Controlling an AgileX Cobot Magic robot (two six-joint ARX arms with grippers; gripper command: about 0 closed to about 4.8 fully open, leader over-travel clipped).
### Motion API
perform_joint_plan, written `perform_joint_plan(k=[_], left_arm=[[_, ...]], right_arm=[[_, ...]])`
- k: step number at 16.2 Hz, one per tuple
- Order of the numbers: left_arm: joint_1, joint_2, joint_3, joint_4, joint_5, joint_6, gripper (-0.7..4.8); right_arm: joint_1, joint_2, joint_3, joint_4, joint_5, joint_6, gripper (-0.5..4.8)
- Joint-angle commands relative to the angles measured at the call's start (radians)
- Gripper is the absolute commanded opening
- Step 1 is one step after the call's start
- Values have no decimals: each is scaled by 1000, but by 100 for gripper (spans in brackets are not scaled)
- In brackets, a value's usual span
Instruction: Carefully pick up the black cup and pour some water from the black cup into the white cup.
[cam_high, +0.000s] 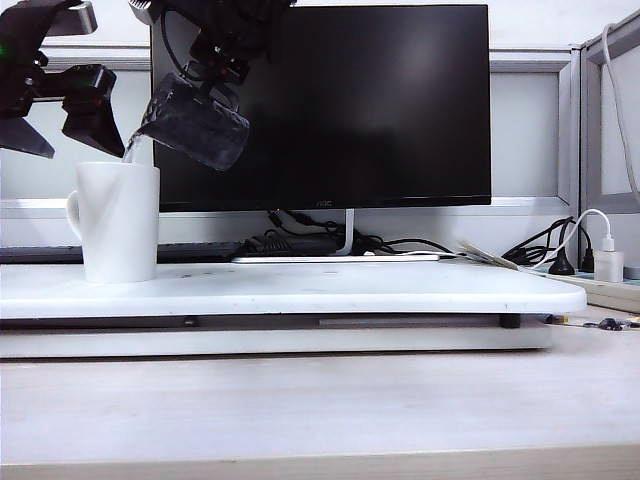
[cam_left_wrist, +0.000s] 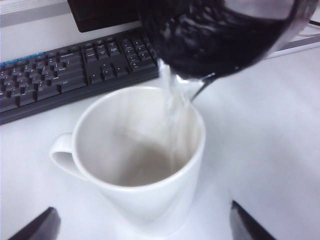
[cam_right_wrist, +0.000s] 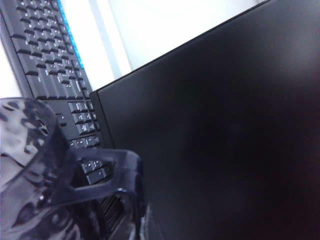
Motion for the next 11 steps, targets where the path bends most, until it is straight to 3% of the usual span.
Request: perform_joint_plan(k=[1, 11], left_arm=[[2, -5, 1, 12, -3, 0, 479], [2, -5, 1, 7, -3, 0, 479]], right_arm=[[5, -18, 11, 64, 6, -28, -6], [9, -18, 11, 85, 7, -74, -6]])
